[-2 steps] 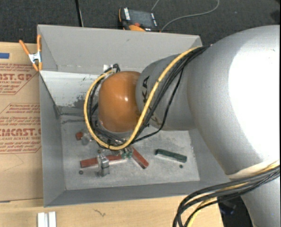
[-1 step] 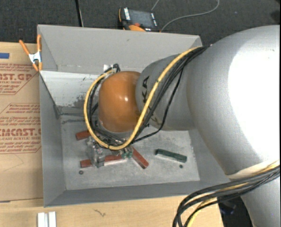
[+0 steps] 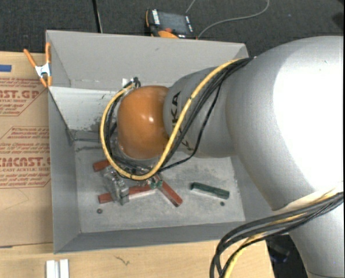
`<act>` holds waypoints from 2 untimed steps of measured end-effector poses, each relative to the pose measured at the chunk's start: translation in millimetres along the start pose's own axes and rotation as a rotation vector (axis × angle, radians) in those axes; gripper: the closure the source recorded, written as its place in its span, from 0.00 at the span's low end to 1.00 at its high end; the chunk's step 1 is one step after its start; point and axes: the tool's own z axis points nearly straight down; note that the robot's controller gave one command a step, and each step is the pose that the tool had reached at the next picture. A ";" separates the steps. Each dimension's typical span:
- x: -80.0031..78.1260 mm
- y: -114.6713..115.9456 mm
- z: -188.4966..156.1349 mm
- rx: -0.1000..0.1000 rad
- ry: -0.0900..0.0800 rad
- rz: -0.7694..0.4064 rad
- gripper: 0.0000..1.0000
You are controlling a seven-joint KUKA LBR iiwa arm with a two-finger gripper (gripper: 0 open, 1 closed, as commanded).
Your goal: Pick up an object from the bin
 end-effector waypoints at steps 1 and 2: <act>0.1 -1.2 2.2 0.002 -0.006 0.001 0.00; 0.8 -1.2 3.0 0.001 -0.004 0.001 1.00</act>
Offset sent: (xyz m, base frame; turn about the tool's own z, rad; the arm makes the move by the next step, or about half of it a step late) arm 0.0000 0.0000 0.0000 0.0000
